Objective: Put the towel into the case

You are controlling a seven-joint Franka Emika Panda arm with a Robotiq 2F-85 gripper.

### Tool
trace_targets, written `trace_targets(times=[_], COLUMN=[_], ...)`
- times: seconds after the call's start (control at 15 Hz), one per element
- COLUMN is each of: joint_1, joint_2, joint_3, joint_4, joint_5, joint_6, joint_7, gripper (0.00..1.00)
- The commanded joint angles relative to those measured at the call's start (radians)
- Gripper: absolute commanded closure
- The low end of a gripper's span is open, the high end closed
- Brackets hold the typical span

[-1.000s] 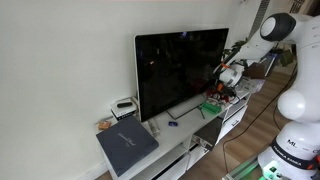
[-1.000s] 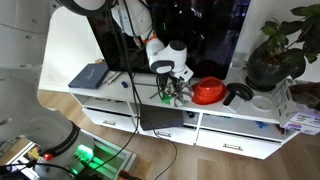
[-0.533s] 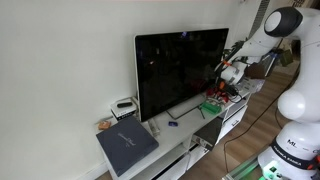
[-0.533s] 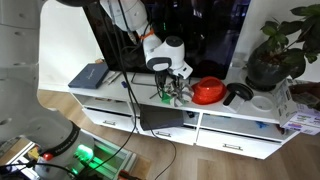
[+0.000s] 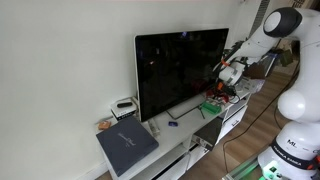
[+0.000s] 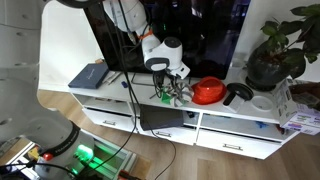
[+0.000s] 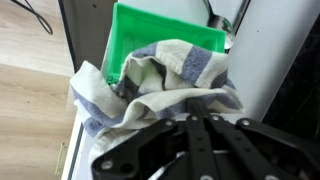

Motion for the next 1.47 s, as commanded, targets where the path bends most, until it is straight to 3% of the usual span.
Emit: trace_targets(times=[0.0, 0.27, 0.6, 1.4], joint_1=[0.013, 0.03, 0.016, 0.057], joint_2=[0.056, 0.11, 0.127, 0.273], joint_3=[-0.022, -0.06, -0.057, -0.098], joint_4=[0.044, 0.077, 0.103, 0.238], joint_5=[0.023, 0.019, 0.03, 0.004], joint_6=[-0.029, -0.005, -0.008, -0.037], joint_7=[-0.013, 0.021, 0.026, 0.083], gripper=[1.0, 1.0, 1.0, 1.0])
